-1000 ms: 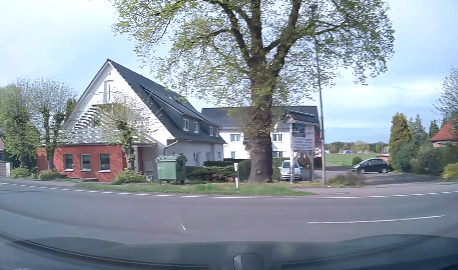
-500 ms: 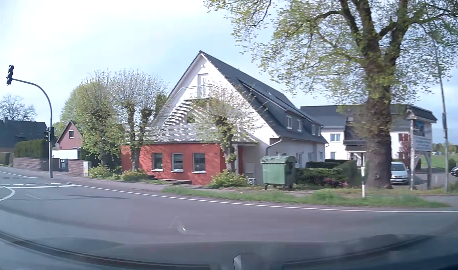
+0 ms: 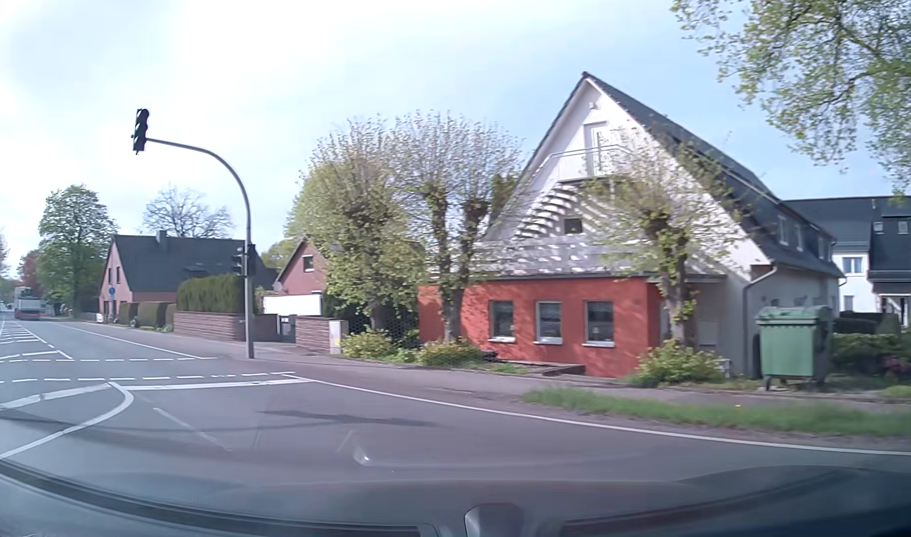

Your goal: Follow the waypoints while adhering to traffic rules and regulations

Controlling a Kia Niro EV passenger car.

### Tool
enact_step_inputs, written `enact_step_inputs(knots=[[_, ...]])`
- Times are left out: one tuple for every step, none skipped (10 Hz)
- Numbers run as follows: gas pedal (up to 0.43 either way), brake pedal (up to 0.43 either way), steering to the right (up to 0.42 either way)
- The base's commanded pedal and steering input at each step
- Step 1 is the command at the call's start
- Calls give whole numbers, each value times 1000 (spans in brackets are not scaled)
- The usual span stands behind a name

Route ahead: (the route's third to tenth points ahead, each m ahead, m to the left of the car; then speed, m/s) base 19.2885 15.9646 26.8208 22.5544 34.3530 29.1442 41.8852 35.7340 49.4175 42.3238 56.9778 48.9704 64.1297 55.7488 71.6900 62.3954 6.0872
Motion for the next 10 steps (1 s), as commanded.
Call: enact_step_inputs(knots=[[268,0,-402],[260,0,-392],[260,0,-383],[260,0,-349],[228,0,-302],[197,0,-229],[177,0,-167],[157,0,-150],[138,0,-156],[138,0,-173]])
